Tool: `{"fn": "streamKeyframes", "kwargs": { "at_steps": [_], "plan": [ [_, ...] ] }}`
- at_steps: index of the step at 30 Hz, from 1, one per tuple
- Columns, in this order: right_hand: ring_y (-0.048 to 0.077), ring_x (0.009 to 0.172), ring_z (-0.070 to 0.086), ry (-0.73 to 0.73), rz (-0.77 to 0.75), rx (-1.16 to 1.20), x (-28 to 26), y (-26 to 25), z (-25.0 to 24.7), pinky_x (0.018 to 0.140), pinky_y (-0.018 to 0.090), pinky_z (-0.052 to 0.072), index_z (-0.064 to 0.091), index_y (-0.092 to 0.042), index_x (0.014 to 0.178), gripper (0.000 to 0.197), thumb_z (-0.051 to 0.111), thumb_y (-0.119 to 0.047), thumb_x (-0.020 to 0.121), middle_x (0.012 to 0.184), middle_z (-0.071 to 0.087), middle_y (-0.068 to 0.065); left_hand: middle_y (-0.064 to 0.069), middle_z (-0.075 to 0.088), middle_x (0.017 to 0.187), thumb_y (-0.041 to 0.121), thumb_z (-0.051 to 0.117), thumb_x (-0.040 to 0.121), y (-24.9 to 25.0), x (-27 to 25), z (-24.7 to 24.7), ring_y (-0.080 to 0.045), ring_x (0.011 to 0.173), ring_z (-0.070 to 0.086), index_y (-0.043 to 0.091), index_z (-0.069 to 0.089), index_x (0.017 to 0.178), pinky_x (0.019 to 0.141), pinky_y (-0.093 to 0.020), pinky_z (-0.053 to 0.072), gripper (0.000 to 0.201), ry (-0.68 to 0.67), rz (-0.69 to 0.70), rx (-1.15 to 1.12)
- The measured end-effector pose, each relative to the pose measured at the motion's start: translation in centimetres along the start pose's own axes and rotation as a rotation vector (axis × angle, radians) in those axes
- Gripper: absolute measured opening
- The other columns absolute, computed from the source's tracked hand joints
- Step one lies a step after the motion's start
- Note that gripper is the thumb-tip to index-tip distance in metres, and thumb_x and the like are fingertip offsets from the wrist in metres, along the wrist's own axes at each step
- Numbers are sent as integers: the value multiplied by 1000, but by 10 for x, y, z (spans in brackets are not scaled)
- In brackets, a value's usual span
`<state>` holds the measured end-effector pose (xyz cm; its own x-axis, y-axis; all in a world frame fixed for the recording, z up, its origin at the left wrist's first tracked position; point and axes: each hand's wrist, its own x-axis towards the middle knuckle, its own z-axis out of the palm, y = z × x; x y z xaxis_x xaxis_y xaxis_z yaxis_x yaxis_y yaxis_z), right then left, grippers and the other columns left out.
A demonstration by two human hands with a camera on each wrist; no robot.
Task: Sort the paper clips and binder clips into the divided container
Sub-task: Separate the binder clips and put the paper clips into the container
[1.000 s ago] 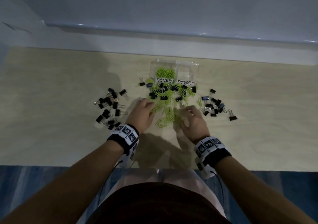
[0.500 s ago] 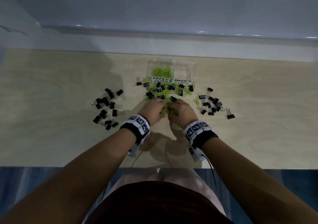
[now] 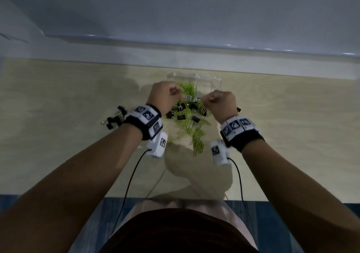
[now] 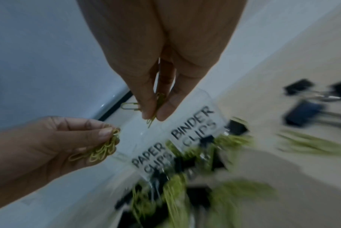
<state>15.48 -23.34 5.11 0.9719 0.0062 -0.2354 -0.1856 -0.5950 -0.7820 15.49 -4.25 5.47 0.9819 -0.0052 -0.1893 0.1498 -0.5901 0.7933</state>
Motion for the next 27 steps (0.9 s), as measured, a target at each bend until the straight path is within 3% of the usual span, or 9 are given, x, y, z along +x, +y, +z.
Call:
{"fn": "streamKeyframes", "kwargs": {
  "at_steps": [3, 6, 8, 11, 14, 18, 21, 24, 27],
  "plan": [
    [3, 69, 63, 71, -62, -69, 35, -27, 6, 65, 11, 52, 72, -14, 82, 3, 69, -12, 81, 82, 69, -4, 1, 69, 91, 19, 69, 82, 17, 33, -1, -8, 76, 62, 10, 68, 95, 73, -14, 49, 16, 120, -1, 11],
    [9, 79, 66, 30, -43, -155, 61, -39, 19, 77, 23, 56, 72, -15, 90, 12, 71, -9, 79, 91, 71, 0, -2, 71, 95, 17, 71, 81, 25, 58, 6, -11, 77, 63, 9, 70, 97, 77, -19, 51, 18, 134, -12, 83],
    [14, 88, 66, -31, -94, -291, 65, -39, 25, 84, 30, 55, 71, -13, 99, 21, 70, -7, 79, 102, 71, 4, -7, 70, 106, 16, 68, 83, 25, 64, 11, -17, 91, 66, 8, 69, 105, 87, -26, 51, 24, 70, -25, 162],
    [16, 87, 64, 2, -302, -357, 44, -27, 22, 82, 25, 53, 69, -11, 97, 23, 63, 2, 79, 102, 67, 5, -9, 63, 121, 15, 61, 88, 18, 46, 13, -21, 109, 60, 10, 61, 119, 100, -33, 44, 31, 25, 51, 257],
    [19, 82, 62, -104, -446, -432, 15, 5, 22, 74, 32, 57, 70, -11, 88, 24, 57, 8, 78, 95, 66, 5, -2, 61, 111, 18, 58, 89, -3, 9, 21, -15, 93, 55, 14, 64, 110, 89, -26, 44, 21, -14, 179, 386],
    [28, 108, 48, -437, -382, -685, -6, 34, 33, 86, 42, 51, 63, -19, 115, 43, 59, 2, 78, 119, 54, 3, -9, 49, 112, 18, 63, 85, -32, -19, 46, -26, 106, 48, 9, 60, 114, 87, -38, 48, 30, -283, 191, 606],
    [30, 113, 43, -410, -359, -710, -9, 40, 38, 86, 44, 51, 58, -19, 123, 43, 57, -2, 83, 122, 49, 5, -12, 47, 106, 12, 63, 83, -34, -18, 53, -29, 98, 47, 6, 61, 104, 78, -44, 50, 22, -268, 175, 654],
    [30, 107, 47, -368, -353, -688, -10, 43, 36, 78, 45, 52, 59, -15, 118, 37, 59, -7, 82, 113, 52, 7, -13, 49, 102, 5, 61, 83, -33, -16, 53, -29, 89, 51, 2, 59, 96, 75, -44, 50, 14, -253, 184, 651],
    [30, 102, 52, -341, -389, -664, -13, 47, 28, 74, 42, 53, 63, -12, 105, 25, 60, -8, 80, 107, 56, 7, -13, 50, 106, 5, 56, 87, -37, -17, 51, -27, 89, 53, 2, 57, 100, 76, -39, 50, 13, -240, 221, 625]
  ]
}}
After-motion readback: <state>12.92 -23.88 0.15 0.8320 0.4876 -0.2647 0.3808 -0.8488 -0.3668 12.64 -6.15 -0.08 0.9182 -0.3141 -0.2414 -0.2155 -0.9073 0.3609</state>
